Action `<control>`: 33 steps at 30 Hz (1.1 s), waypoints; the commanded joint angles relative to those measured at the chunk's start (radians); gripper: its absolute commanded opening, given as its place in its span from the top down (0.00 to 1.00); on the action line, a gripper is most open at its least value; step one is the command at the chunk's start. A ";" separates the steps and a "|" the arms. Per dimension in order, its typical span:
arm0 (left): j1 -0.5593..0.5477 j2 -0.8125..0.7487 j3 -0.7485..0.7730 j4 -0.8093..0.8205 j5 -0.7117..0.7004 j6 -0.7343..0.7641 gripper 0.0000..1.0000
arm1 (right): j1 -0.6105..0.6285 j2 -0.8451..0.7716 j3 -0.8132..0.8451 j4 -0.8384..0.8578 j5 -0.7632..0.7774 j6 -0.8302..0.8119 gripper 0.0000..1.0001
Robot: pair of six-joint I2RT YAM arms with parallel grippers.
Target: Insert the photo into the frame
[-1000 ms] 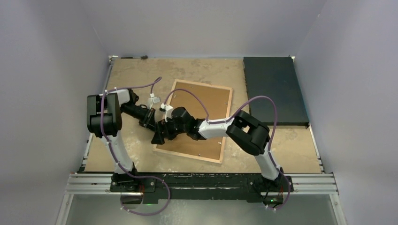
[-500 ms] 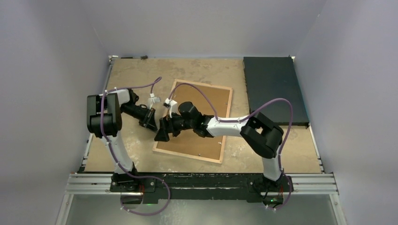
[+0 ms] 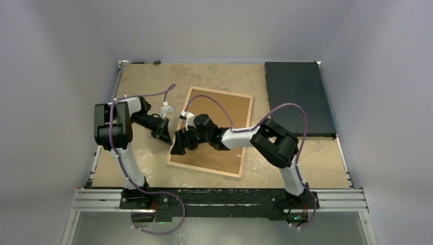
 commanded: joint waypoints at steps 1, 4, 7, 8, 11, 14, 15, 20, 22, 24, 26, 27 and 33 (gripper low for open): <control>-0.014 -0.015 -0.017 0.054 -0.024 0.043 0.99 | 0.002 0.021 0.010 0.025 0.013 -0.002 0.12; -0.014 -0.016 -0.017 0.054 -0.024 0.043 0.99 | 0.003 0.029 0.013 0.036 0.004 0.008 0.12; -0.014 -0.016 -0.017 0.054 -0.025 0.042 1.00 | 0.007 0.037 0.024 0.036 -0.001 0.012 0.13; -0.014 -0.017 -0.017 0.054 -0.026 0.042 1.00 | 0.008 0.038 0.028 0.036 -0.003 0.012 0.13; -0.014 -0.018 -0.016 0.054 -0.028 0.042 1.00 | 0.010 0.042 0.035 0.036 -0.008 0.018 0.13; -0.014 -0.019 -0.014 0.055 -0.029 0.042 1.00 | 0.013 0.039 0.033 0.041 -0.012 0.027 0.13; -0.014 -0.019 -0.013 0.055 -0.029 0.042 1.00 | 0.015 0.039 0.031 0.044 -0.013 0.030 0.13; -0.015 -0.018 -0.013 0.053 -0.028 0.043 1.00 | 0.021 0.034 0.018 0.053 -0.017 0.045 0.14; -0.014 -0.017 -0.011 0.052 -0.025 0.044 1.00 | 0.021 0.037 0.018 0.058 -0.021 0.051 0.14; -0.014 -0.017 -0.008 0.050 -0.026 0.044 1.00 | 0.025 0.040 0.024 0.056 -0.019 0.052 0.14; -0.014 -0.016 -0.006 0.048 -0.025 0.046 1.00 | 0.024 0.044 0.031 0.055 -0.017 0.055 0.14; -0.014 -0.017 -0.004 0.047 -0.026 0.047 1.00 | 0.025 0.047 0.036 0.052 -0.012 0.054 0.14; -0.014 -0.020 -0.001 0.040 -0.025 0.050 1.00 | 0.025 0.048 0.045 0.045 0.052 0.057 0.14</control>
